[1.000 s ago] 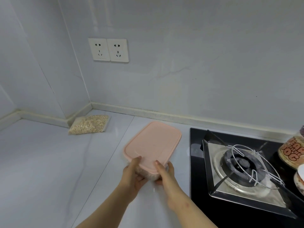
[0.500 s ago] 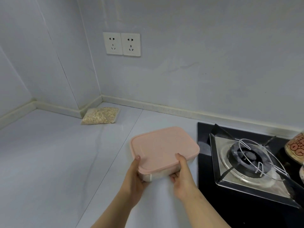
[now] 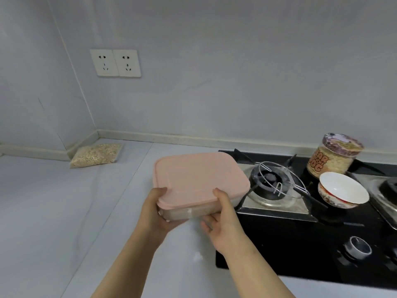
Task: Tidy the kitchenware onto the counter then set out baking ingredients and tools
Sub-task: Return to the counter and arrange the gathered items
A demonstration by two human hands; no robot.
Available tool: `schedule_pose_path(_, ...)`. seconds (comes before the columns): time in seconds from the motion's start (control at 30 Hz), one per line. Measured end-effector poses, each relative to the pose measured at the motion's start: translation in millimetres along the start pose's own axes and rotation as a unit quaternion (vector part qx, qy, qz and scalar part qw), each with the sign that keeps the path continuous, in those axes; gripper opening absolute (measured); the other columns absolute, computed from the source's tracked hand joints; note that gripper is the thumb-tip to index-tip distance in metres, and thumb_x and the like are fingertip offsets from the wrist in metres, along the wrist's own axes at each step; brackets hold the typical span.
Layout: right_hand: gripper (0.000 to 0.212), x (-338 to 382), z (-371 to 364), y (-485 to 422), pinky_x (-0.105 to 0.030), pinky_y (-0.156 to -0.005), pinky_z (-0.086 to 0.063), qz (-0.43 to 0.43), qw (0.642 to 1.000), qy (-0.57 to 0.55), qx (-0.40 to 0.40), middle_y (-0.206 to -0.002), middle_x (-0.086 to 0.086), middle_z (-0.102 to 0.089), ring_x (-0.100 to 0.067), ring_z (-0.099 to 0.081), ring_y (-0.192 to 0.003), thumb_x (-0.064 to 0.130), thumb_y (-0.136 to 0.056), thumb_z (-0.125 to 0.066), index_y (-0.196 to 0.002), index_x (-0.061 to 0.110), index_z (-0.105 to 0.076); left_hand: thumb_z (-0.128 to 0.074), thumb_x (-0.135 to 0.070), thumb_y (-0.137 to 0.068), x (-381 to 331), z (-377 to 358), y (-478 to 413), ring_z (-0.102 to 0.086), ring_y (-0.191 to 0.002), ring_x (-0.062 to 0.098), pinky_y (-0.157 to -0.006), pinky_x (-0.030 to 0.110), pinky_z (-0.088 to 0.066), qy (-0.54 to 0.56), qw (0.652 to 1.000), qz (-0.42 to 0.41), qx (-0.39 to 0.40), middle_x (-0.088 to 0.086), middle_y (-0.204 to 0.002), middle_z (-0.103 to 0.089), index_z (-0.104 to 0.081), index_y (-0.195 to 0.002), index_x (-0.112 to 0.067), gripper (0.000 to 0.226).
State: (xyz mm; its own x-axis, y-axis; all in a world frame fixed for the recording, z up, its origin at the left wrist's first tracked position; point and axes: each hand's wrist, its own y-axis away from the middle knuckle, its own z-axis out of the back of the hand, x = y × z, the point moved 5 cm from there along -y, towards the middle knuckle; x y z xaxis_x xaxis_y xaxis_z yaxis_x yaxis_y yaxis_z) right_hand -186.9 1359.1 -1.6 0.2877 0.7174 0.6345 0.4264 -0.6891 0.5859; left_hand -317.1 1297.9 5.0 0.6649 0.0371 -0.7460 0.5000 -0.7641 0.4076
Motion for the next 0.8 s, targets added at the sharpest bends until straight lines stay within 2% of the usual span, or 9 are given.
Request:
schedule_pose_path(0.1, 0.041, 28.7, 39.1, 36.9, -0.028, -0.07, -0.045, 0.015, 0.999, -0.031, -0.011, -0.102, -0.008, -0.064, -0.019, -0.06, -0.09, 0.039, -0.08, -0.064, -0.114, 0.018, -0.055, -0.05, -0.024, -0.086, 15.7, -47.6, 25.7, -0.058, -0.108, 0.032, -0.073, 0.047, -0.055, -0.028, 0.999, 0.008, 0.028, 0.011, -0.115, -0.061, -0.059, -0.104, -0.015, 0.022)
schedule_pose_path(0.2, 0.048, 58.4, 97.6, 80.6, -0.031, -0.085, -0.042, 0.024, 0.997, -0.055, -0.042, -0.104, -0.013, -0.062, -0.022, -0.059, -0.094, 0.041, -0.078, -0.067, -0.117, 0.017, -0.049, -0.053, -0.025, -0.084, 53.2, -100.7, 62.5, -0.057, -0.11, 0.034, -0.084, 0.054, -0.05, -0.041, 0.997, 0.047, 0.054, 0.012, -0.116, -0.06, -0.059, -0.101, -0.017, 0.019)
schedule_pose_path(0.37, 0.053, 100.9, 210.0, 156.1, -0.034, -0.091, -0.041, 0.079, 0.986, -0.098, -0.109, -0.098, -0.016, -0.06, -0.024, -0.057, -0.089, 0.043, -0.078, -0.067, -0.117, 0.013, -0.047, -0.054, -0.024, -0.083, 133.5, -194.9, 132.6, -0.059, -0.1, 0.037, -0.087, 0.054, -0.048, -0.053, 0.982, 0.121, 0.135, 0.015, -0.104, -0.064, -0.058, -0.103, -0.015, 0.021)
schedule_pose_path(0.43, 0.049, 106.7, 223.3, 171.4, -0.034, -0.093, -0.042, 0.074, 0.986, -0.093, -0.12, -0.098, -0.016, -0.06, -0.024, -0.056, -0.09, 0.043, -0.078, -0.067, -0.112, 0.013, -0.048, -0.054, -0.024, -0.083, 146.4, -207.4, 140.7, -0.059, -0.099, 0.037, -0.089, 0.055, -0.047, -0.05, 0.98, 0.124, 0.149, 0.014, -0.103, -0.063, -0.057, -0.1, -0.017, 0.018)
schedule_pose_path(0.53, 0.046, 128.6, 288.9, 214.8, -0.035, -0.098, -0.041, 0.113, 0.973, -0.126, -0.159, -0.097, -0.015, -0.059, -0.024, -0.055, -0.095, 0.043, -0.078, -0.067, -0.106, 0.013, -0.048, -0.053, -0.024, -0.083, 195.9, -260.1, 175.2, -0.059, -0.097, 0.035, -0.081, 0.053, -0.049, -0.081, 0.966, 0.154, 0.19, 0.013, -0.104, -0.062, -0.056, -0.104, -0.017, 0.022)
schedule_pose_path(0.67, 0.052, 151.3, 355.9, 252.4, -0.033, -0.094, -0.044, 0.14, 0.955, -0.163, -0.205, -0.101, -0.014, -0.058, -0.026, -0.055, -0.105, 0.044, -0.077, -0.067, -0.114, 0.012, -0.051, -0.053, -0.023, -0.085, 243.8, -315.6, 210.2, -0.059, -0.091, 0.033, -0.073, 0.049, -0.051, -0.126, 0.953, 0.157, 0.228, 0.011, -0.1, -0.061, -0.055, -0.101, -0.018, 0.017)
schedule_pose_path(0.8, 0.059, 175.1, 413.1, 275.2, -0.032, -0.085, -0.044, 0.155, 0.941, -0.203, -0.223, -0.108, -0.015, -0.059, -0.024, -0.058, -0.096, 0.046, -0.077, -0.066, -0.12, 0.008, -0.049, -0.055, -0.022, -0.084, 286.4, -369.2, 227.5, -0.059, -0.088, 0.031, -0.074, 0.05, -0.052, -0.173, 0.938, 0.148, 0.261, 0.008, -0.097, -0.061, -0.056, -0.092, -0.019, 0.009)
